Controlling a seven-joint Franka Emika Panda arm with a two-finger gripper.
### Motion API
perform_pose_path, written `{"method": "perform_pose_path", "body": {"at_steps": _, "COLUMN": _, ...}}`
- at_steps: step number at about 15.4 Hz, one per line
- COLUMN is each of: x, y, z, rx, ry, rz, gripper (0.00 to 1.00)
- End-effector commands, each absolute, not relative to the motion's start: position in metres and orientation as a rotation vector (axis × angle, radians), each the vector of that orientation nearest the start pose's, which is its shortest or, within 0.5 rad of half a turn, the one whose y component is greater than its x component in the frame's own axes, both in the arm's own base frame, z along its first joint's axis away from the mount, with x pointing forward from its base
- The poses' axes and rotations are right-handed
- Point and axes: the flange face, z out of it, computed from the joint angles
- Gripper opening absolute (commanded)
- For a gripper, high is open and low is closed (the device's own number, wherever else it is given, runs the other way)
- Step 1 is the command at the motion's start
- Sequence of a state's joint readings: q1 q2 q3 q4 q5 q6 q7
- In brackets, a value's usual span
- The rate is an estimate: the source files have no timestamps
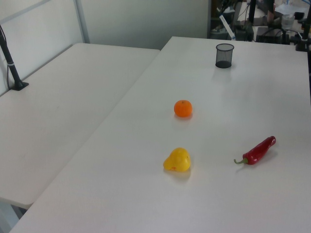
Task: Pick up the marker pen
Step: 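Carry the marker across the table toward the orange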
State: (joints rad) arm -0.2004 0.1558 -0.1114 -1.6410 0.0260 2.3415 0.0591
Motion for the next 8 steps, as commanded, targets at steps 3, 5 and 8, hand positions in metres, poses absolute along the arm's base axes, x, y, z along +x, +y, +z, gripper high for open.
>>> {"method": "perform_pose_path", "body": {"at_steps": 3, "x": 0.599, "y": -0.124, "z": 0.557, "rx": -3.085, "ry": 0.209, "rz": -0.356, "gripper": 0.0}}
{"method": "perform_pose_path", "body": {"at_steps": 5, "x": 0.594, "y": -0.096, "z": 0.544, "rx": -3.081, "ry": 0.062, "rz": -0.178, "gripper": 0.0}}
{"method": "perform_pose_path", "body": {"at_steps": 8, "x": 0.588, "y": -0.04, "z": 0.515, "rx": -3.056, "ry": -0.091, "rz": 0.029, "gripper": 0.0}}
